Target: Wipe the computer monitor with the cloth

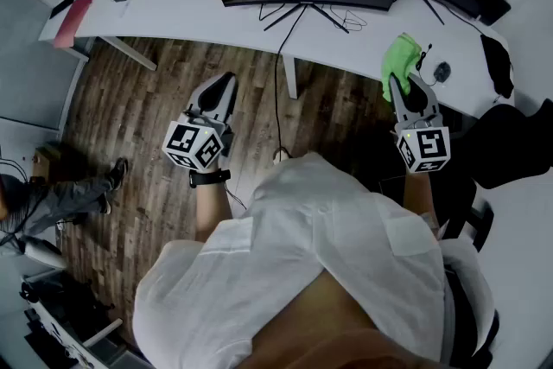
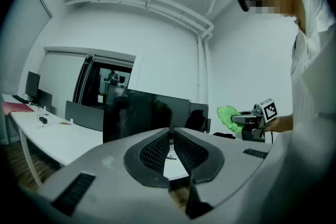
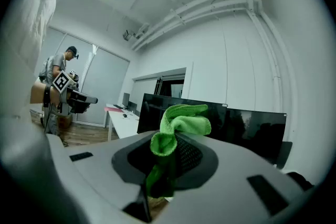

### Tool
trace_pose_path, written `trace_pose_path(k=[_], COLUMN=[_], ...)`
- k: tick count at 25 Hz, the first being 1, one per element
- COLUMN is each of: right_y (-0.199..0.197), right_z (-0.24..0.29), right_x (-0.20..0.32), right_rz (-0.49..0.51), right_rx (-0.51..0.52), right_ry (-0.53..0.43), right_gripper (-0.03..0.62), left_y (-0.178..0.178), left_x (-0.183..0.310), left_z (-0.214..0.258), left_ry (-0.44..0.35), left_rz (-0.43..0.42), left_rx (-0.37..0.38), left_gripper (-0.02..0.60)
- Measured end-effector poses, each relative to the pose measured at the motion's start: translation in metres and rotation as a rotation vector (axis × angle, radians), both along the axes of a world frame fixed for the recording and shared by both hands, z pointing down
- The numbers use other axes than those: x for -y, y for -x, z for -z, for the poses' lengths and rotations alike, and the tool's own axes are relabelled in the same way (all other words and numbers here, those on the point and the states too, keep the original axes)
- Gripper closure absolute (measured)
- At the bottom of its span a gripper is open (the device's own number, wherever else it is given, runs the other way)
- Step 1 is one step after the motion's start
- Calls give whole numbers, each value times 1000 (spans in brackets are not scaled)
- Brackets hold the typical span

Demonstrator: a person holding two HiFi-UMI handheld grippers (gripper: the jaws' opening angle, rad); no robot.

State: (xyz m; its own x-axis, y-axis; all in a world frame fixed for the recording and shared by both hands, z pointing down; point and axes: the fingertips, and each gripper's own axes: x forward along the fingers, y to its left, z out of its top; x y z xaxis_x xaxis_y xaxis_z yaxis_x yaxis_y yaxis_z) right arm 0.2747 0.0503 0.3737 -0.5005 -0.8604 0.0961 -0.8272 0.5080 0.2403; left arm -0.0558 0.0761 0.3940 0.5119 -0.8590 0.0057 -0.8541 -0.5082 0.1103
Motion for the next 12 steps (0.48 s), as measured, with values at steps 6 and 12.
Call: trace_pose_path(k=[6, 12], right_y=[-5, -14], right_z=[-1, -2], right_x=[-2, -2], right_rz=[-6, -14], right_rx=[-8, 23], right_ry=[-5, 1], right_gripper=[361, 361], left_y=[-1, -2], left_x=[-2, -3], left_z=[2, -2], left_ry=[-19, -22], left_rz=[6, 20], left_rx=[-4, -23], left_gripper=[549, 549])
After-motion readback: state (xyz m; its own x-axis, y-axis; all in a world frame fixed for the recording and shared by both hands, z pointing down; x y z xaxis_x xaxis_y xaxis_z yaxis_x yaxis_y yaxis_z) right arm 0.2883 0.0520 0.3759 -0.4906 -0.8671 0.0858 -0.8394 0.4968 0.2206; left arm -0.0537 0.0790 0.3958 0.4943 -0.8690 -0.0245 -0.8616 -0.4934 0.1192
